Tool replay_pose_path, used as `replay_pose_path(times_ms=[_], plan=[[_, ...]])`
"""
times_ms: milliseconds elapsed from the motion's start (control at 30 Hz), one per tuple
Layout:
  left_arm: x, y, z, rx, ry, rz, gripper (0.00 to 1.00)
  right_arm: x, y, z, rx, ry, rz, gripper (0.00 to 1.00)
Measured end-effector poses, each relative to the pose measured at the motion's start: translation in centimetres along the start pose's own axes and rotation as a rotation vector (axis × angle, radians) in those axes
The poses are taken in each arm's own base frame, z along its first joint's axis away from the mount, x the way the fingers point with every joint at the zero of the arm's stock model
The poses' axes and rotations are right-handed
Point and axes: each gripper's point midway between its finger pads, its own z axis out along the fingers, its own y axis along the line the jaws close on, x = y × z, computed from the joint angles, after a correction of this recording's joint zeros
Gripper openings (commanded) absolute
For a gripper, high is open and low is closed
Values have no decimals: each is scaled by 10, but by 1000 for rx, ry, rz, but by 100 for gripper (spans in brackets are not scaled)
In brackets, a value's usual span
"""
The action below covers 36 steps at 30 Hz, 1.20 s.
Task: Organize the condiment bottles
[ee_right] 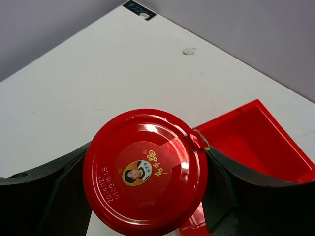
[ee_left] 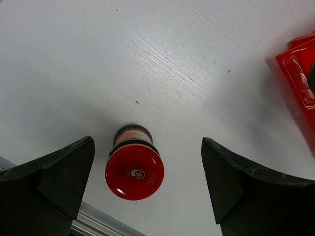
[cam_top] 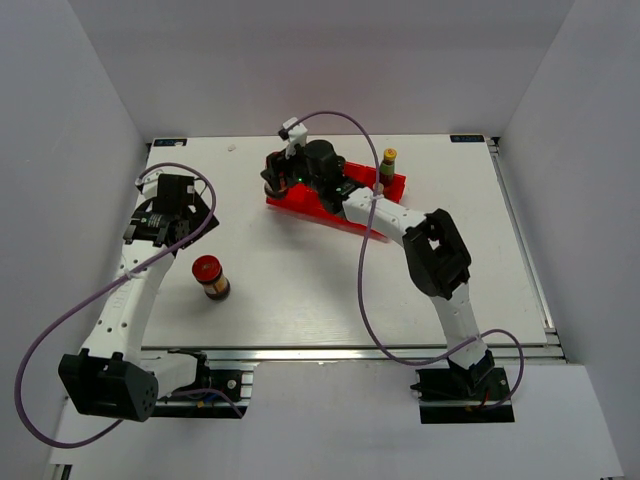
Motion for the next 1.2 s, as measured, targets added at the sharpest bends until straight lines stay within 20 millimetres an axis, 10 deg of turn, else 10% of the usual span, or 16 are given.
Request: replay_pose_path(times_ms=[1200], plan=[[8, 7, 20, -23, 52, 13, 98, 62, -150, 44, 374, -91, -101, 51]])
